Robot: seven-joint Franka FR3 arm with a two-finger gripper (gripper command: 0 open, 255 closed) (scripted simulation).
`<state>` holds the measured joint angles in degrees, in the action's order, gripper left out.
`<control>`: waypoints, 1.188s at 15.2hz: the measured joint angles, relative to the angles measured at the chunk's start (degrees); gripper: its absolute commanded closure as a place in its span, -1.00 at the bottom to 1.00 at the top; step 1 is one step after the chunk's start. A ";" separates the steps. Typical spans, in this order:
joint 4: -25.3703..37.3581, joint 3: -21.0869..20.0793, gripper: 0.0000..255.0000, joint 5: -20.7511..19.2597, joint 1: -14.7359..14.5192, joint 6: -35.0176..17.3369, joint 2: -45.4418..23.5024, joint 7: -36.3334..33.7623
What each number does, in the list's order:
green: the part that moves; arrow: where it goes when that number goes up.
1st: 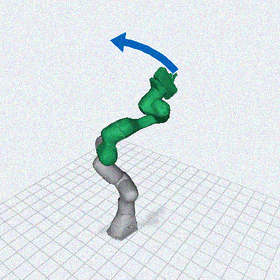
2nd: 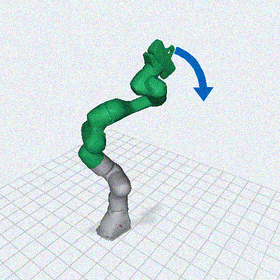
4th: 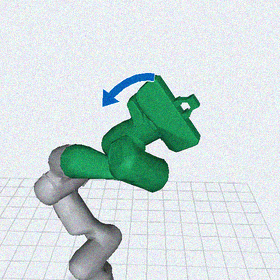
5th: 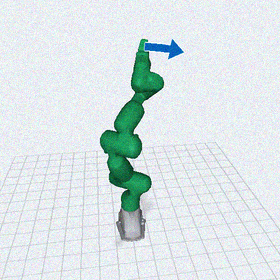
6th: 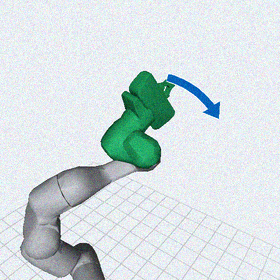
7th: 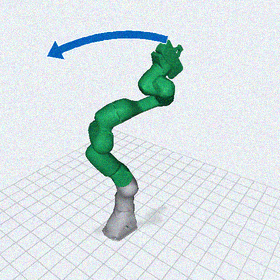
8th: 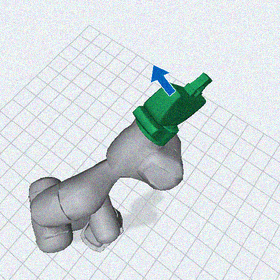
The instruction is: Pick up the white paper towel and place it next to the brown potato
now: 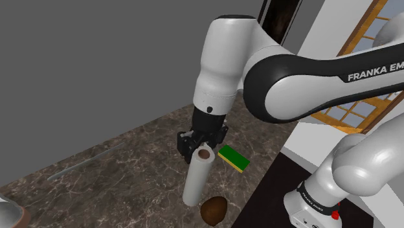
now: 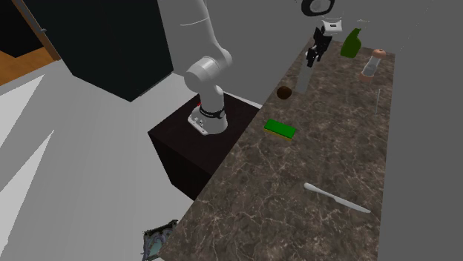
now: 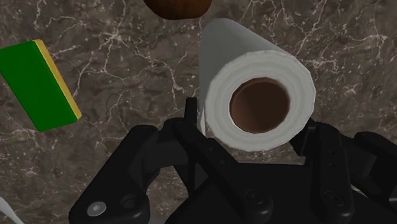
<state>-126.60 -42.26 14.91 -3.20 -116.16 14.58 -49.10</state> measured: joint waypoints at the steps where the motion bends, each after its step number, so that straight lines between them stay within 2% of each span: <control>1: -0.52 -0.22 1.00 -0.13 0.04 -0.85 -0.38 -0.09; 7: -3.66 -1.38 1.00 -0.78 0.14 -5.70 -2.34 -0.62; 13: -3.91 -1.65 1.00 -1.18 0.27 -6.60 -3.07 -0.87; 14: -3.91 -1.65 -1.00 -1.18 0.27 -6.61 -3.07 -0.87; 18: -3.91 -1.65 -1.00 -1.18 0.27 -6.62 -3.07 -0.87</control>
<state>-130.52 -43.91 13.73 -2.93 -122.77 11.51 -49.97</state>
